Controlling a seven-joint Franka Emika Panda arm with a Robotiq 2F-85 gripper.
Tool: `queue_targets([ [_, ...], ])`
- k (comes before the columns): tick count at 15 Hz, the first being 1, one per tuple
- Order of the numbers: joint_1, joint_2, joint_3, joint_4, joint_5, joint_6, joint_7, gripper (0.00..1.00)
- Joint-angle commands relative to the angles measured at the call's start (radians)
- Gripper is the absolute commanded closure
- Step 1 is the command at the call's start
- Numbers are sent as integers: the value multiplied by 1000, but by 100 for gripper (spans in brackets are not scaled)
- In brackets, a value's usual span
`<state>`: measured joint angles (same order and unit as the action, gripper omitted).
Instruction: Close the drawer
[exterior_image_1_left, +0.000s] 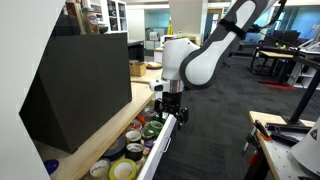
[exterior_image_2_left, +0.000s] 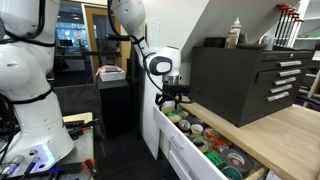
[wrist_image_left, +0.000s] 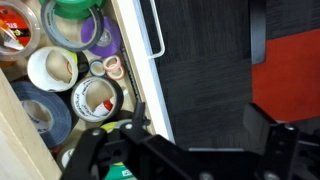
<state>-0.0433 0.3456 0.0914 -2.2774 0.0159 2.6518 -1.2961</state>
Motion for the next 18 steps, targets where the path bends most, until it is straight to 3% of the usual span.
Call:
queue_targets([
  [1, 26, 43, -13, -5, -109, 37, 49, 0],
  [7, 54, 138, -32, 32, -265, 41, 120, 0],
  [18, 54, 262, -27, 152, -347, 48, 134, 0],
])
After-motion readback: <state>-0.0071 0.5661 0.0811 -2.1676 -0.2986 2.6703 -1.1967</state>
